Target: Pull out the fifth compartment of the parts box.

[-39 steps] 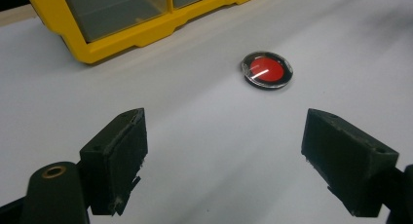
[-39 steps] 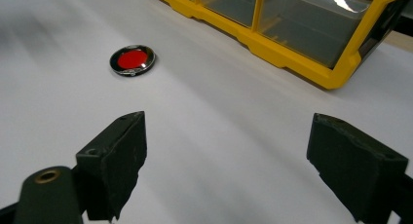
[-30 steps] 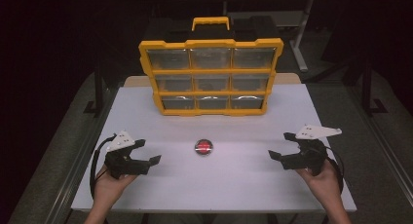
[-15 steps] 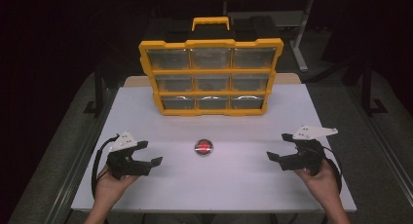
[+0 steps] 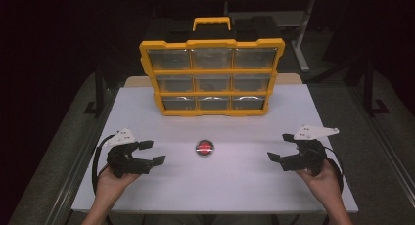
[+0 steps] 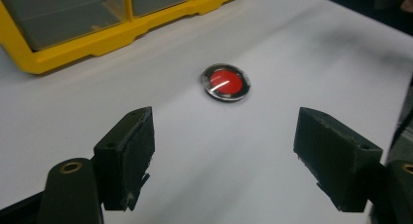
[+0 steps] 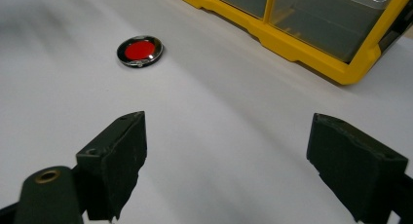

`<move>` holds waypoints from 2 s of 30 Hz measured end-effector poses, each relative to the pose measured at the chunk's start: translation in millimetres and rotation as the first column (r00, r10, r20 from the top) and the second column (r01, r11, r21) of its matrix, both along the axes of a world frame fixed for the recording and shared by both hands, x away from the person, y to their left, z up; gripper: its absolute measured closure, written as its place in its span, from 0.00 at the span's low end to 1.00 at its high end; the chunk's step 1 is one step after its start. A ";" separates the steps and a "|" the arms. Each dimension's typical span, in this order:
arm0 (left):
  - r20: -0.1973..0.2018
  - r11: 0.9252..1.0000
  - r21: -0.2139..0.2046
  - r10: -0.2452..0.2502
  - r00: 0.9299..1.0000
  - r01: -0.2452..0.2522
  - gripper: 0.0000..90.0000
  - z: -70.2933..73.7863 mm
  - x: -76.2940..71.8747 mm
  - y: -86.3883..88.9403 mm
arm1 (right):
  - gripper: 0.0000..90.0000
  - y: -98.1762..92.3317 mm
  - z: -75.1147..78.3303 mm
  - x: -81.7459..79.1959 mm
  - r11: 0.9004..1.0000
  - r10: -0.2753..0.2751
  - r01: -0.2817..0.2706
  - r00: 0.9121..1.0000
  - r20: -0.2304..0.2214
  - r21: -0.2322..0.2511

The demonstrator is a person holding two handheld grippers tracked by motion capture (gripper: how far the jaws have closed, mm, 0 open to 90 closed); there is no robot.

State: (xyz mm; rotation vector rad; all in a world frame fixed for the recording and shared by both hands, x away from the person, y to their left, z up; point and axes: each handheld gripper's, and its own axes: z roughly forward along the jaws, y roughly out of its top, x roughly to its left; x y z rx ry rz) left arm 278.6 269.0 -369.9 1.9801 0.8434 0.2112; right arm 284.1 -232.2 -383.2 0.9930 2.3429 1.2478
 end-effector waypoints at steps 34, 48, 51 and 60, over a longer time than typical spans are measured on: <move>-0.109 0.950 -0.310 -0.063 0.992 0.027 0.36 48.2 57.2 -50.1 | 0.15 4.0 1.9 3.7 1.000 0.019 -0.019 1.000 0.002 0.001; -0.168 0.928 -0.366 0.013 0.986 -0.075 0.40 48.6 93.1 -71.6 | 0.15 5.1 1.7 5.3 1.000 0.030 -0.030 1.000 0.005 0.005; -0.182 0.913 -0.395 0.036 0.983 -0.107 0.41 47.8 101.3 -75.9 | 0.15 5.3 2.5 5.3 1.000 0.028 -0.028 1.000 0.005 0.007; -0.229 0.878 -0.441 0.092 0.969 -0.187 0.46 48.0 123.6 -94.5 | 0.15 4.6 2.5 6.1 0.999 0.032 -0.032 0.999 0.005 0.009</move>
